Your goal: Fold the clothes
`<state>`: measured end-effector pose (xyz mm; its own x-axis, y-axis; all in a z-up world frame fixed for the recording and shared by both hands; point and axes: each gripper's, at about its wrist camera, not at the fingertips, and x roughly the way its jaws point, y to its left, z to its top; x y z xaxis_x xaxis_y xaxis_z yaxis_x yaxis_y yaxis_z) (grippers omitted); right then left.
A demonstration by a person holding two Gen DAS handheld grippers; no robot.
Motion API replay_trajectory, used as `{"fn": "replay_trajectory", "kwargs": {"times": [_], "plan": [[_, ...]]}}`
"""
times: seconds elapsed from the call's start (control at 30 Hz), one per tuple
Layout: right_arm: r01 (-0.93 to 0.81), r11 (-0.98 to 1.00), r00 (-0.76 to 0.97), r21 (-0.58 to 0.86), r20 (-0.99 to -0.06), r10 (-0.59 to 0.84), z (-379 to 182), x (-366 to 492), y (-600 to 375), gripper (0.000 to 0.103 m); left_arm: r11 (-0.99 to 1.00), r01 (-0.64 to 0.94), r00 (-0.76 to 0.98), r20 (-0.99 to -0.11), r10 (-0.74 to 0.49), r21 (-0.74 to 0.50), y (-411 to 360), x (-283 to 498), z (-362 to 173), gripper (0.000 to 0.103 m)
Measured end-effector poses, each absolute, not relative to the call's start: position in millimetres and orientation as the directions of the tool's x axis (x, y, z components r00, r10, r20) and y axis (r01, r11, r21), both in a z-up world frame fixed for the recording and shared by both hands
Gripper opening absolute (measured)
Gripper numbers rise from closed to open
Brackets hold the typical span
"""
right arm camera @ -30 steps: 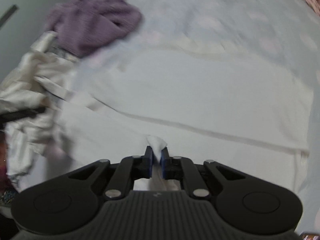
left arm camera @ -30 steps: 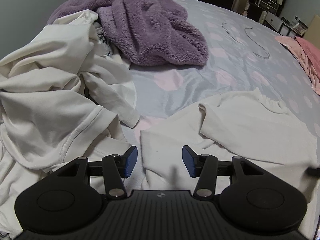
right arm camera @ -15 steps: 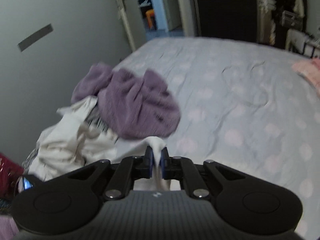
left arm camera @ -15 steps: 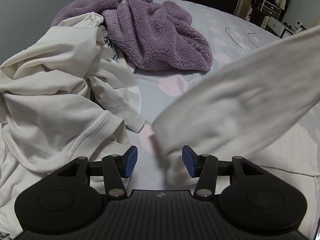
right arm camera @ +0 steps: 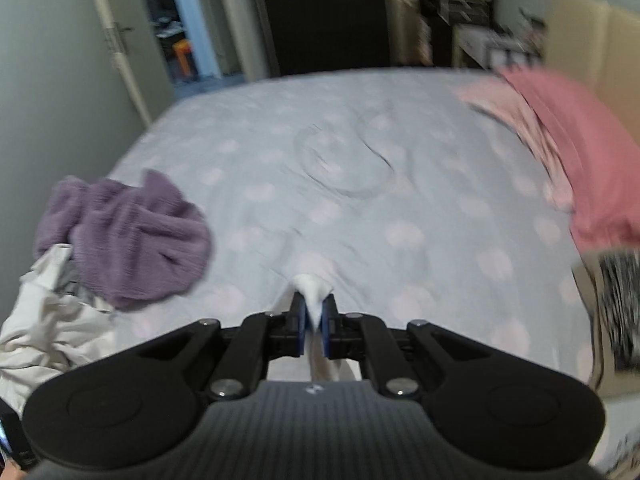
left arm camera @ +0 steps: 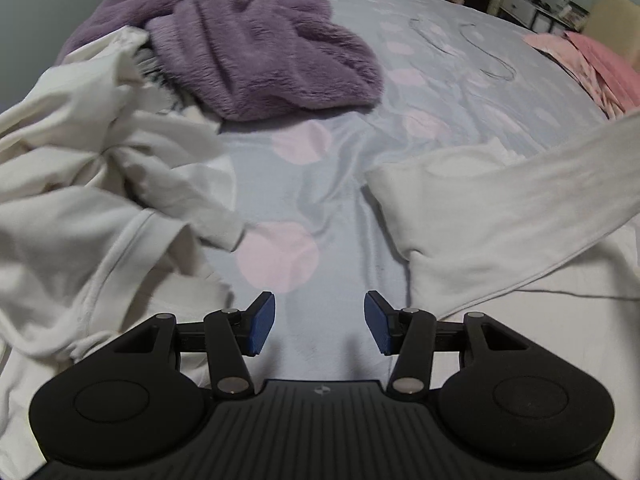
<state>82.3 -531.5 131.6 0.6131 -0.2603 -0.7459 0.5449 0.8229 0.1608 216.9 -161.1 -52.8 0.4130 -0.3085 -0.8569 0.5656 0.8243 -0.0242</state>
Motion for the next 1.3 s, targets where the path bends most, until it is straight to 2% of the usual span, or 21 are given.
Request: {"fn": "replay_trajectory", "kwargs": {"times": [0.1, 0.2, 0.47, 0.5, 0.57, 0.63, 0.8, 0.9, 1.1, 1.2, 1.3], "plan": [[0.587, 0.792, 0.574, 0.168, -0.776, -0.261, 101, 70, -553, 0.009, 0.813, 0.582, 0.418, -0.85, -0.321, -0.021, -170, 221, -55, 0.047], [0.612, 0.766, 0.557, 0.196, -0.794, -0.241, 76, 63, -568, 0.009, 0.812, 0.579, 0.404, -0.838, -0.366, -0.075, -182, 235, -57, 0.047], [0.616, 0.764, 0.538, 0.195, -0.812, -0.227, 46, 53, -587, 0.009, 0.843, 0.506, 0.364, -0.84, -0.402, -0.184, -230, 285, -89, 0.046], [0.619, 0.762, 0.533, 0.193, -0.815, -0.227, 43, 51, -590, 0.009, 0.844, 0.5, 0.353, -0.844, -0.404, -0.194, -236, 290, -94, 0.043], [0.625, 0.756, 0.525, 0.195, -0.821, -0.222, 36, 48, -594, 0.009, 0.835, 0.516, 0.353, -0.841, -0.409, -0.19, -243, 293, -100, 0.013], [0.625, 0.755, 0.524, 0.199, -0.823, -0.217, 33, 43, -598, 0.009, 0.83, 0.525, 0.358, -0.835, -0.418, -0.19, -246, 295, -100, 0.002], [0.623, 0.738, 0.569, 0.26, -0.798, -0.199, 44, 24, -611, 0.009, 0.789, 0.557, 0.331, -0.803, -0.496, -0.258, -235, 307, -84, 0.001], [0.663, 0.707, 0.538, 0.245, -0.813, -0.222, 40, 14, -630, 0.009, 0.774, 0.584, 0.322, -0.805, -0.497, -0.245, -228, 315, -79, 0.001], [0.743, 0.621, 0.419, 0.249, -0.897, -0.142, -37, 16, -660, 0.009, 0.774, 0.612, 0.326, -0.84, -0.434, -0.162, -240, 318, -93, 0.002], [0.757, 0.609, 0.408, 0.239, -0.9, -0.154, -69, 21, -663, 0.009, 0.794, 0.587, 0.333, -0.847, -0.414, -0.157, -245, 321, -98, 0.003], [0.755, 0.611, 0.432, 0.24, -0.883, -0.186, -82, 24, -662, 0.022, 0.794, 0.59, 0.357, -0.834, -0.42, -0.147, -244, 315, -94, 0.01]]}}
